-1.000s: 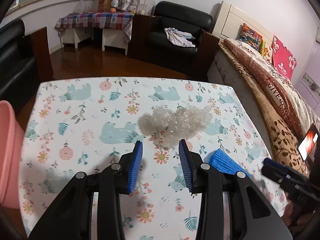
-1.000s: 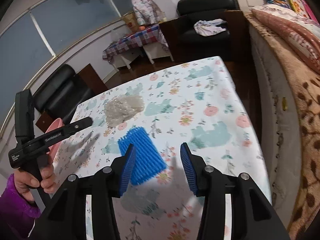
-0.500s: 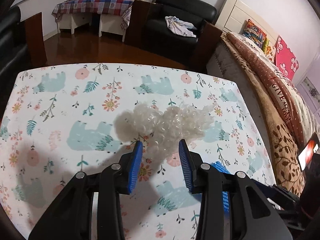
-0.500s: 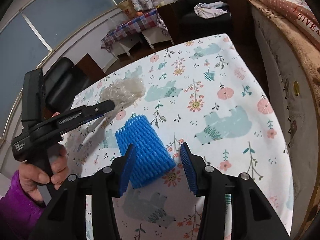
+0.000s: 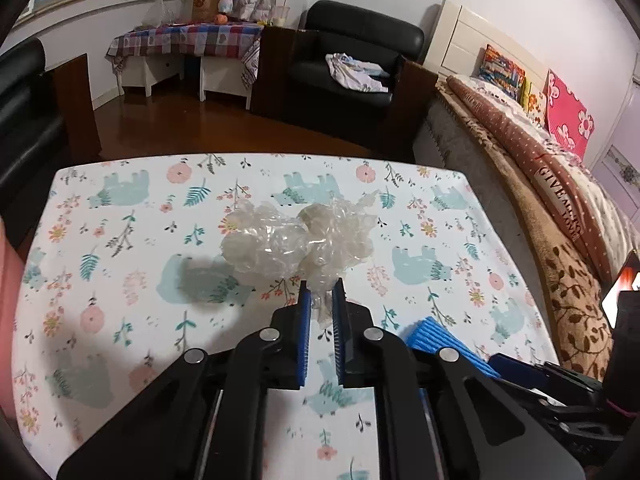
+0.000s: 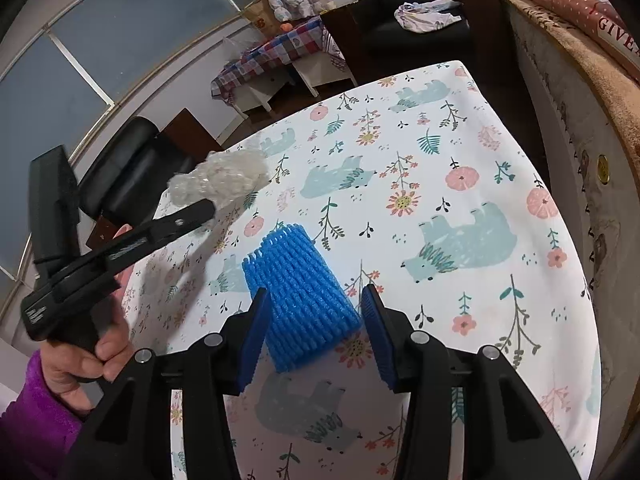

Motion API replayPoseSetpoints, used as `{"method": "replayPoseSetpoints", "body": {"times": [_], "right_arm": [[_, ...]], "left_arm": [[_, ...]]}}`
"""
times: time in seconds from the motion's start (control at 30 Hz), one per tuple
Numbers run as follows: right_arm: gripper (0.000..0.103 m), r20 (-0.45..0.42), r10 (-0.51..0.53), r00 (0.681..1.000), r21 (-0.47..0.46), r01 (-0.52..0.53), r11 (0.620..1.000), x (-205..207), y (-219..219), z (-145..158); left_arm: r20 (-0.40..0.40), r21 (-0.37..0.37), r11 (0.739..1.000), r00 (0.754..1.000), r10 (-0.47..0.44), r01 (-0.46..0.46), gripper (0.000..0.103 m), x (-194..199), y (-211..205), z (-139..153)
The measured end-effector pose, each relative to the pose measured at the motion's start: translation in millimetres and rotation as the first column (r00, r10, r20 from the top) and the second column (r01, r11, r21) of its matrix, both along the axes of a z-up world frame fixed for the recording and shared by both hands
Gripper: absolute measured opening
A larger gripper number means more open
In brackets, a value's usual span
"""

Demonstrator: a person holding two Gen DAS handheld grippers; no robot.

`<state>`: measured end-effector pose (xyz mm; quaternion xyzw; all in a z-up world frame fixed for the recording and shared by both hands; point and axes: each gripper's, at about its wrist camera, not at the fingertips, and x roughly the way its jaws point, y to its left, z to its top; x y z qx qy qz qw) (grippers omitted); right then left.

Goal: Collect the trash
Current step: 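Grasp the clear plastic wrap with the left tool while the right tool grasps the blue foam net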

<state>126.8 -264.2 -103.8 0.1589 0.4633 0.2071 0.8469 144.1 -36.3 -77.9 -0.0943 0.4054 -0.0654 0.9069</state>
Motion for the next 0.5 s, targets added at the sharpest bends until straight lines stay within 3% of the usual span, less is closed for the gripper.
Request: {"method": "replayPoseSetpoints", "body": {"times": [0.5], "right_arm": [[0.045,0.059,0.08,0.995,-0.194,-0.067,0.979,-13.5,36.7,3.9]], "left_arm": [[0.072,0.001,0.998,0.996,0.06,-0.06,0.009,-58.1,27.1,33.7]]}}
